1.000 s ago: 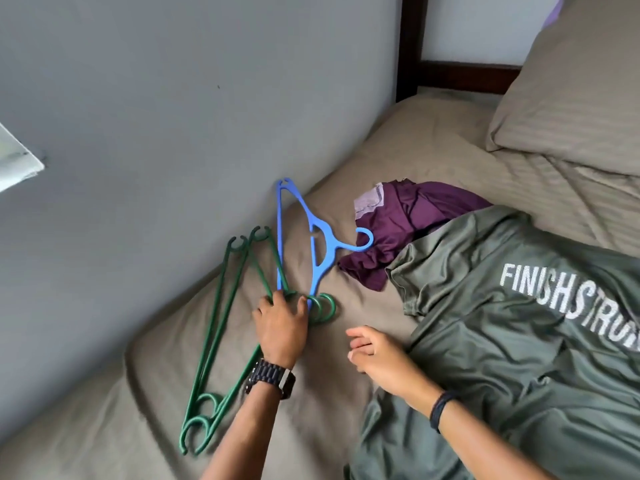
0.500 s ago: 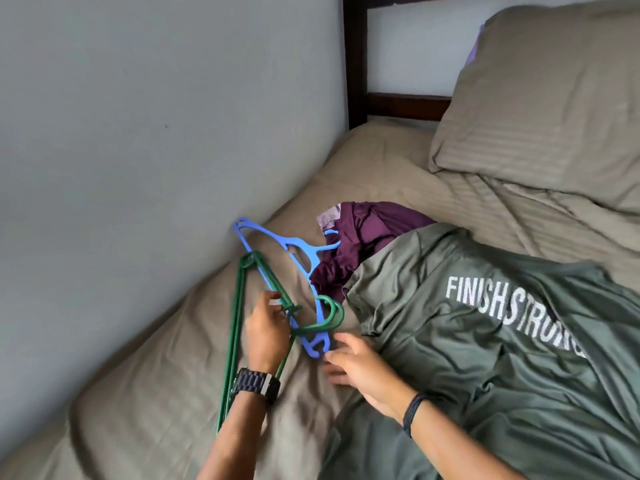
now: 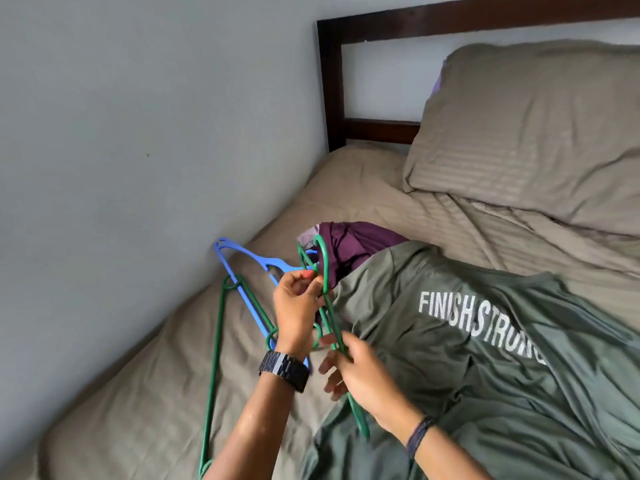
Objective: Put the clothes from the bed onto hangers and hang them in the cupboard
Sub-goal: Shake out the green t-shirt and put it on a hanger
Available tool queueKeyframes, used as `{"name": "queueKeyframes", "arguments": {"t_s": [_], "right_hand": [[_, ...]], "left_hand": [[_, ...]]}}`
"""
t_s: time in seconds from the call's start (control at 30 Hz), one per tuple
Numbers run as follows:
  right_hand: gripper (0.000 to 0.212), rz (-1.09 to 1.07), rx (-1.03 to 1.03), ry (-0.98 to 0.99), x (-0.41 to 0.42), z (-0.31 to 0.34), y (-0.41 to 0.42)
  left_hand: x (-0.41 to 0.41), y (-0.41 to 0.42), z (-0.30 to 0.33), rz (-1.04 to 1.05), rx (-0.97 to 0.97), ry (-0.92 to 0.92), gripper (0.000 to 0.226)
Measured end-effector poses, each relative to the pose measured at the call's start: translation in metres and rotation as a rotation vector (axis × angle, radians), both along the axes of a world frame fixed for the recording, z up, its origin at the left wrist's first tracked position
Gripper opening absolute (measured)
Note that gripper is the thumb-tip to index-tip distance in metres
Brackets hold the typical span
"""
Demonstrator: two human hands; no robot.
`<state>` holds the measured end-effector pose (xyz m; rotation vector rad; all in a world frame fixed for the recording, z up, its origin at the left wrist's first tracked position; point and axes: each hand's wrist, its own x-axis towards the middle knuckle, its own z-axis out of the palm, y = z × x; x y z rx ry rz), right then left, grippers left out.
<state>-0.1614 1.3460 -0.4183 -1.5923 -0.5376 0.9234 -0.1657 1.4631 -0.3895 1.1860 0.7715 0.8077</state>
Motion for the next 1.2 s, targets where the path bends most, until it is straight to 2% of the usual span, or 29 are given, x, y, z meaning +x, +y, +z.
{"name": "queueKeyframes", "arguments": {"t_s": [0.1,0.2,0.27,0.33,0.43,0.57,0.67,0.77,0.83,0.87,0.9,0.97,1.07,1.13,1.2], "right_hand": [[0.019,-0.165,-0.033,-0.152,0.033,0.011,-0.032],[0.02,-0.287,0.006,0.04,0.064,0.023,-0.066],[0.019,-0.344,0.051,0.138,0.08,0.03,-0.088],[0.021,-0.354,0.082,0.142,0.092,0.033,-0.109],[0.021,-0.371,0.102,0.153,0.107,0.033,-0.136],[0.022,-0.465,0.129,0.034,0.135,0.033,-0.166],[0.021,-0.593,-0.072,-0.15,0.166,0.033,-0.188],[0.024,-0.68,-0.211,-0.162,0.195,0.027,-0.209],[0.017,-0.729,-0.259,-0.235,0.209,0.023,-0.22],[0.008,-0.754,-0.267,-0.295,0.213,0.022,-0.223],[0.014,-0.792,-0.267,-0.349,0.215,0.022,-0.226],[0.032,-0.883,-0.243,-0.426,0.218,0.021,-0.229],[0.037,-0.957,-0.268,-0.471,0.223,0.023,-0.231],[0.036,-0.979,-0.288,-0.498,0.227,0.022,-0.233],[0.035,-1.006,-0.301,-0.521,0.229,0.019,-0.234]], "left_hand": [[0.014,-0.013,-0.006,-0.107,0.144,0.065,0.016],[0.028,-0.032,-0.024,-0.123,0.298,0.216,0.023],[0.04,-0.054,-0.032,-0.178,0.266,0.264,0.022],[0.053,-0.078,-0.034,-0.254,0.157,0.248,0.032],[0.079,-0.097,-0.04,-0.18,0.106,0.236,0.05],[0.112,-0.115,-0.044,-0.258,-0.144,0.196,0.031],[0.129,-0.134,-0.04,-0.334,-0.125,0.169,0.014],[0.149,-0.155,-0.039,-0.441,-0.116,0.135,0.009],[0.161,-0.165,-0.041,-0.512,-0.074,0.158,0.01],[0.167,-0.167,-0.042,-0.565,-0.009,0.2,0.015],[0.174,-0.166,-0.043,-0.628,0.07,0.249,0.02],[0.188,-0.159,-0.042,-0.748,0.366,0.406,0.023],[0.219,-0.137,-0.038,-0.632,0.859,0.624,0.027],[0.239,-0.115,-0.035,-0.557,0.991,0.774,0.026],[0.256,-0.093,-0.035,-0.545,1.021,0.908,0.029]]}}
